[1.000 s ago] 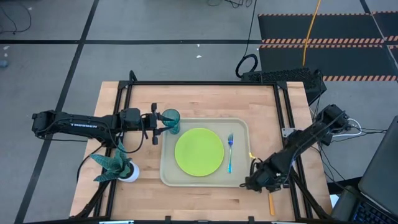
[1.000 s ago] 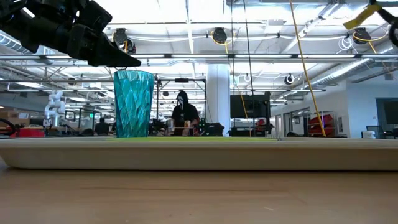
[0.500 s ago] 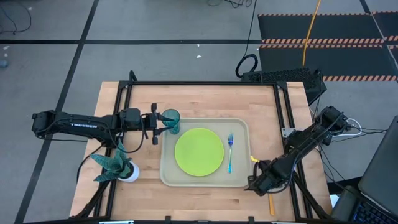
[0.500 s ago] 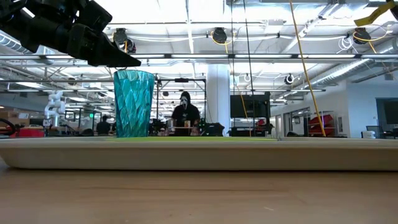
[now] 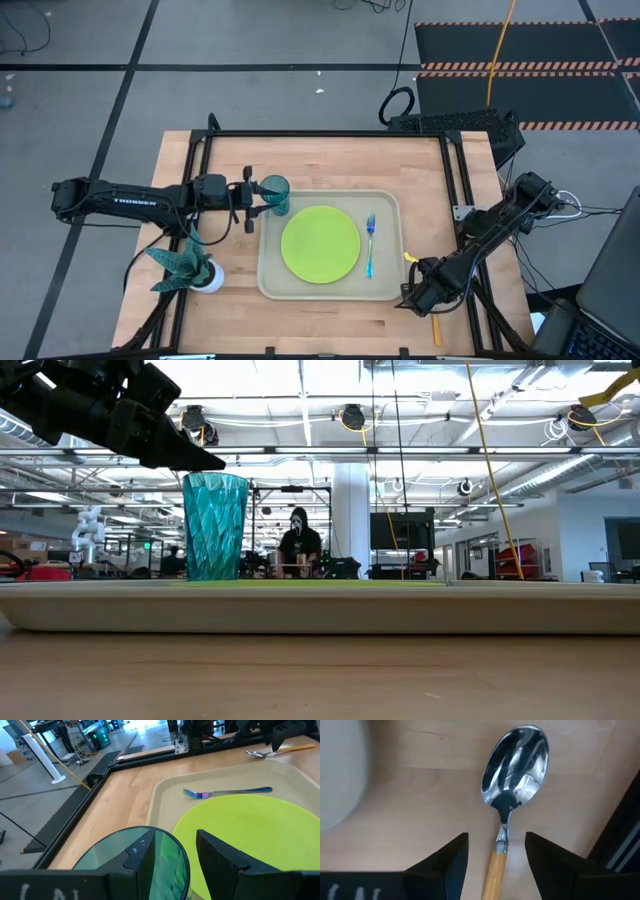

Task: Pick and place plate/cup/fork/spoon on tray
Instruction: Put the yellow spoon on the gray serving tray

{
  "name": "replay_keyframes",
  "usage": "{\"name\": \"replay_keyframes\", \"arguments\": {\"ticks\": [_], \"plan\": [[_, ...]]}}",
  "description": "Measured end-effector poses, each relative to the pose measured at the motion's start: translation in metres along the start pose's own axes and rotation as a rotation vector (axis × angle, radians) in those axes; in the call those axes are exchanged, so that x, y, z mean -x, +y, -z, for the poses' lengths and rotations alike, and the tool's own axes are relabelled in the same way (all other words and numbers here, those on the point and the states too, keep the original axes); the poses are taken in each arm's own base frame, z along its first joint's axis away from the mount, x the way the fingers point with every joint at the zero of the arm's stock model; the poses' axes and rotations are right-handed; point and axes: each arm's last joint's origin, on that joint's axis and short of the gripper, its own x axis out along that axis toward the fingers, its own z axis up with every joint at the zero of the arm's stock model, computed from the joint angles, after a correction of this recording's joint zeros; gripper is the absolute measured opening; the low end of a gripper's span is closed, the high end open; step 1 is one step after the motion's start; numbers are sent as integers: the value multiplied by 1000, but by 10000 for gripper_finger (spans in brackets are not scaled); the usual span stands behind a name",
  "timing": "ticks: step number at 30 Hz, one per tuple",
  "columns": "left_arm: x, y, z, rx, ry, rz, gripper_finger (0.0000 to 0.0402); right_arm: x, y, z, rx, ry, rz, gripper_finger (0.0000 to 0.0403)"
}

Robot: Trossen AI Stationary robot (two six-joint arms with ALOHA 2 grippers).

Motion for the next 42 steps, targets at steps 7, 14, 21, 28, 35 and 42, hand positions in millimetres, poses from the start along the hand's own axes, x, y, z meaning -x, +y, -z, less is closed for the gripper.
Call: {"name": "replay_keyframes", "arguments": {"ticks": [7,14,21,28,35,42], "plan": [[0,0,0,7,4,1,147,-14,3,7,20,14,26,187],[0,0,0,22,4,1,147,-28,5,10,27,-19,59,187],[0,0,1,30,6,1,147,-31,5,11,33,-25,64,165],[0,0,1,32,8,2,147,-32,7,12,45,-18,40,84],[0,0,0,25,2,1,147,-33,6,12,55,-11,56,12],[0,1,-5,14,-48,-12,147,-33,4,11,52,-12,85,6]]}}
